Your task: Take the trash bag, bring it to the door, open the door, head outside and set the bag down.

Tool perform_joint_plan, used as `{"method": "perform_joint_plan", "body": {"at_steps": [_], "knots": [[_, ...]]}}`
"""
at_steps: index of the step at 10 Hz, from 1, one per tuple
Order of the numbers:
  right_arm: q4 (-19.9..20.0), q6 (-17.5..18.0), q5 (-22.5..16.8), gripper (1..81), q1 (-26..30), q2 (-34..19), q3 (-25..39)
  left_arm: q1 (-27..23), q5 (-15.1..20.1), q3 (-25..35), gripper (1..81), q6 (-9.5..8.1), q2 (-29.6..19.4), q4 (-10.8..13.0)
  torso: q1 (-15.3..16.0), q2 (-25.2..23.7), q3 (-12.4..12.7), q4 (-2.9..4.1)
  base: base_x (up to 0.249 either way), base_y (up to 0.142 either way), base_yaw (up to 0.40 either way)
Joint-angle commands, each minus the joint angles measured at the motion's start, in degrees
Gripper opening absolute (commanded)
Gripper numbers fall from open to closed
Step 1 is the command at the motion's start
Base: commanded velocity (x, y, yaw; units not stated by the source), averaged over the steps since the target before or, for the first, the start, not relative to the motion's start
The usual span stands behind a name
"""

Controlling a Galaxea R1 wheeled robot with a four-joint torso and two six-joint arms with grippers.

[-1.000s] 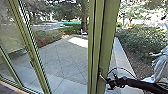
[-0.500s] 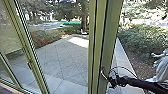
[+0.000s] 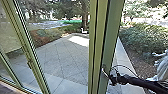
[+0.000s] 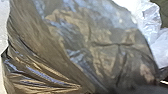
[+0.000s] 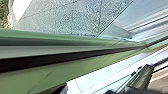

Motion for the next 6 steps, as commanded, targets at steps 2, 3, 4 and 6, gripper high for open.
{"method": "perform_joint_plan", "body": {"at_steps": [2,3,4,6], "knots": [[-0.7,-0.6,-3.8,81.1,10.1,-0.2,1.3,-1.2,4.5,0.2,1.0,0.07,-0.1,-0.2,0.0,0.0,0.0,0.0,0.0,0.0,0.0],[-0.8,-0.8,-3.8,81.1,11.3,-0.6,1.5,-1.1,4.5,0.2,1.0,0.07,-0.1,-0.3,0.0,0.0,0.0,0.0,0.0,0.0,0.0],[-0.8,-1.0,-2.8,81.1,12.3,-1.0,1.4,-0.9,4.5,0.2,1.0,0.07,-0.2,-0.3,0.0,0.0,0.0,0.0,0.0,0.0,0.0],[-0.7,-1.7,-2.0,81.1,14.0,-1.4,1.3,-0.8,4.5,0.2,1.0,0.07,-0.1,-0.3,0.0,0.0,0.0,0.0,0.0,0.0,0.0]]}}
